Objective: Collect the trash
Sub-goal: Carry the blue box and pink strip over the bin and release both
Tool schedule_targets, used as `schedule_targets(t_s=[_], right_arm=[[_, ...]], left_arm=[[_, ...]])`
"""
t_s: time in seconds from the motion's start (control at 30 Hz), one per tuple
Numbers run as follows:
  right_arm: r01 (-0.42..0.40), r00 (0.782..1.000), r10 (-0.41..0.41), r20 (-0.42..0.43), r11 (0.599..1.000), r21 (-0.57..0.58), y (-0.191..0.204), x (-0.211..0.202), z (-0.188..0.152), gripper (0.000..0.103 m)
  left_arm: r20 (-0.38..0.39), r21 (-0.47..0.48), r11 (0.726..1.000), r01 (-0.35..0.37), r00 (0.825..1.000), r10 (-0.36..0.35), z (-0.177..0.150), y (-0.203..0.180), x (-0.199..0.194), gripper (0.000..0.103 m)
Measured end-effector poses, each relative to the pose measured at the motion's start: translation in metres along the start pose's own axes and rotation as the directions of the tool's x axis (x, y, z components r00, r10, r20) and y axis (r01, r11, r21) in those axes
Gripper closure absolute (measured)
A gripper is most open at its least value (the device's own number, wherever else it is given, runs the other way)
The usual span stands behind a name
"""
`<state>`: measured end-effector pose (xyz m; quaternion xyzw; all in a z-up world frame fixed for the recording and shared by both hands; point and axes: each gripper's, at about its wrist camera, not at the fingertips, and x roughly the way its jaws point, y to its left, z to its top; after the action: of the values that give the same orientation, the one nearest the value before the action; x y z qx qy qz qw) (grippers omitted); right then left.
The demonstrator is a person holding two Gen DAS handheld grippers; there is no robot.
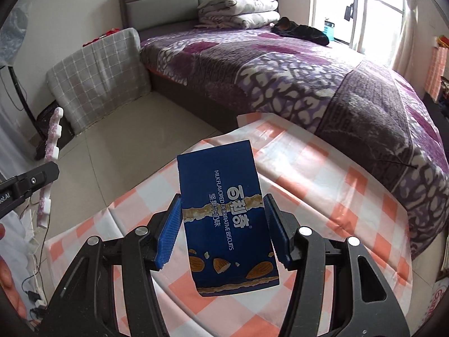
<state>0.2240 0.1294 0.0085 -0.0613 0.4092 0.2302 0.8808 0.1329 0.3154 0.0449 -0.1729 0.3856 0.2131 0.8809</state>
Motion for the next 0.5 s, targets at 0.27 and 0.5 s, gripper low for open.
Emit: schedule_targets(t_s=[0.27, 0.5], right_arm=[[0.108, 0.994, -0.111, 0.023, 0.988, 0.111, -0.031, -0.038, -0.026, 0.048], [0.179, 0.984, -0.179, -0.021, 0.959, 0.218, -0.064, -0.061, -0.060, 0.048]], left_arm=[[0.000, 0.057, 0.998, 0.013, 1.000, -0.013, -0.023, -0.037, -0.006, 0.077], [-0.008, 0.167, 0.985, 0.042, 0.999, -0.042, -0.052, -0.082, -0.013, 0.077]])
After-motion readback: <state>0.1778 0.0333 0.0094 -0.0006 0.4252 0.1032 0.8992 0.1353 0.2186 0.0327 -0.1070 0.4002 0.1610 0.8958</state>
